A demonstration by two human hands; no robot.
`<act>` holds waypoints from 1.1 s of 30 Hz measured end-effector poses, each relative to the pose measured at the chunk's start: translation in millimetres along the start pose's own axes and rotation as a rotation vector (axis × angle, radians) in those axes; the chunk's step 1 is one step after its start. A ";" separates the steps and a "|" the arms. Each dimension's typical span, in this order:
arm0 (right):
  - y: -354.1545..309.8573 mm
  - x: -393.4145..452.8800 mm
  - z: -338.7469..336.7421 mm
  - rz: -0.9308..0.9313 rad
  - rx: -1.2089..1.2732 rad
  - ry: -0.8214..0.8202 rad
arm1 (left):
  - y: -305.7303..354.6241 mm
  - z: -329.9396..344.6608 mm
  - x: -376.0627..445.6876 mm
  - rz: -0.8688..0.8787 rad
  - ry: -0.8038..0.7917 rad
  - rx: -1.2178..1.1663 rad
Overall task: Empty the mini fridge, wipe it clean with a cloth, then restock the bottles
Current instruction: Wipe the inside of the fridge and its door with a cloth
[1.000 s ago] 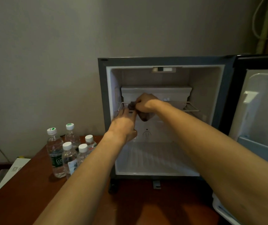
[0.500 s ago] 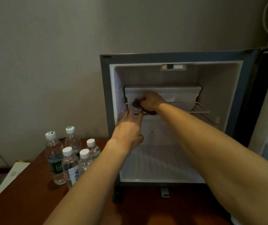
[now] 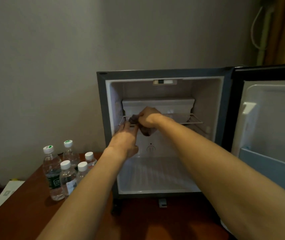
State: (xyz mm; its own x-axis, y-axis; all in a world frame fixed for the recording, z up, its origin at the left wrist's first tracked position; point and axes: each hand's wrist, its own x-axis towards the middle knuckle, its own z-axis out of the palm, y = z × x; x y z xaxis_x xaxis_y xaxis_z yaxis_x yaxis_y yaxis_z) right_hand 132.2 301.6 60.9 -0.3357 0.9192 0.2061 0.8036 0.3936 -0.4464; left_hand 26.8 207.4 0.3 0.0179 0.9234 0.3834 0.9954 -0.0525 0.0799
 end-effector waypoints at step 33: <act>23.2 22.7 6.8 -0.140 -0.119 0.067 | -6.1 8.8 -1.3 -0.001 0.105 0.058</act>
State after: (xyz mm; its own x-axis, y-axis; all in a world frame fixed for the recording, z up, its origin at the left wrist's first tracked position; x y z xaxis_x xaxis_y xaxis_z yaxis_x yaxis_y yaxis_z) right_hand 139.9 331.7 49.3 -0.4178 0.8509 0.3185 0.8053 0.5091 -0.3037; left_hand 21.5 209.9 -8.8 0.0104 0.8786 0.4775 0.9992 -0.0272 0.0283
